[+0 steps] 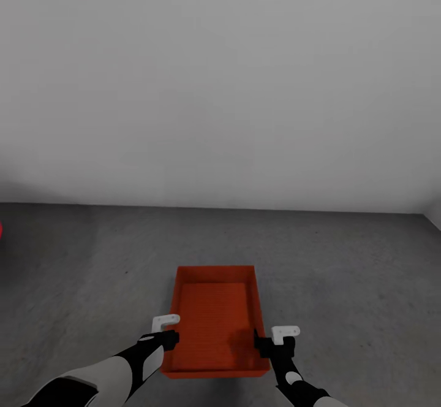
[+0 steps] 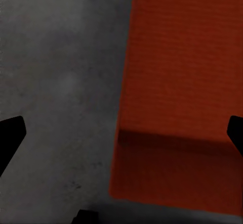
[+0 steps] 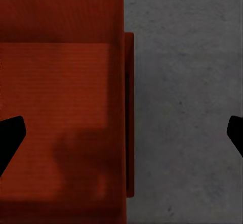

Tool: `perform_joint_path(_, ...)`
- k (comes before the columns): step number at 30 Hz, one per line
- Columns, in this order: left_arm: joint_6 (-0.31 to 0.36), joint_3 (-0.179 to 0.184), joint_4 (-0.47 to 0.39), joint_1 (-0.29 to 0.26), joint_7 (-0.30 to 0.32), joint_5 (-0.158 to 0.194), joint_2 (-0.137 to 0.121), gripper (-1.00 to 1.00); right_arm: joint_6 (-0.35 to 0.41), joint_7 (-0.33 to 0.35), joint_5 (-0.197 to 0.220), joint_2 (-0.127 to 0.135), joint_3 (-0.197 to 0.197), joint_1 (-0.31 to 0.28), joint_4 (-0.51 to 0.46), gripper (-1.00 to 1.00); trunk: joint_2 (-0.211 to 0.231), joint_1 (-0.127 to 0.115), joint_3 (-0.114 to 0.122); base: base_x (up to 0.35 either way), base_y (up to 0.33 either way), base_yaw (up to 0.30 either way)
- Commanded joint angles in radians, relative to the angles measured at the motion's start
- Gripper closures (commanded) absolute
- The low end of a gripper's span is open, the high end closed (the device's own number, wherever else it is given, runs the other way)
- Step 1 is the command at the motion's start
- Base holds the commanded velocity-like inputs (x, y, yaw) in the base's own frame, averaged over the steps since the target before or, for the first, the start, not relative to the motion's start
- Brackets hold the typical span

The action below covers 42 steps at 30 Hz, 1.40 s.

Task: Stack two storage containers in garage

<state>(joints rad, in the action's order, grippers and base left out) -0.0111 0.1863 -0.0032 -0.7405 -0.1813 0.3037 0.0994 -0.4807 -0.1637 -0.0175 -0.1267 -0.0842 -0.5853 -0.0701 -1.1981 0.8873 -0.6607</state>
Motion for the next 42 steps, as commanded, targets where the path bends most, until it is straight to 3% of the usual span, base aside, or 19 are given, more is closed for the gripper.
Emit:
perform_joint_path(1,-0.001,0.009,0.0,0.0,-0.004,0.009,0.0,-1.0,-0.001,-0.01,-0.002,0.0,-0.008,-0.001,0.001,-1.0,0.007,-0.004,0.002,0.0,0.0,0.0)
perform_joint_path(42,-0.001,0.009,0.0,0.0,-0.003,0.009,0.0,-1.0,-0.001,-0.01,-0.001,0.0,-0.008,-0.001,0.001,-1.0,0.294,-0.161,0.131,0.0,0.0,0.0)
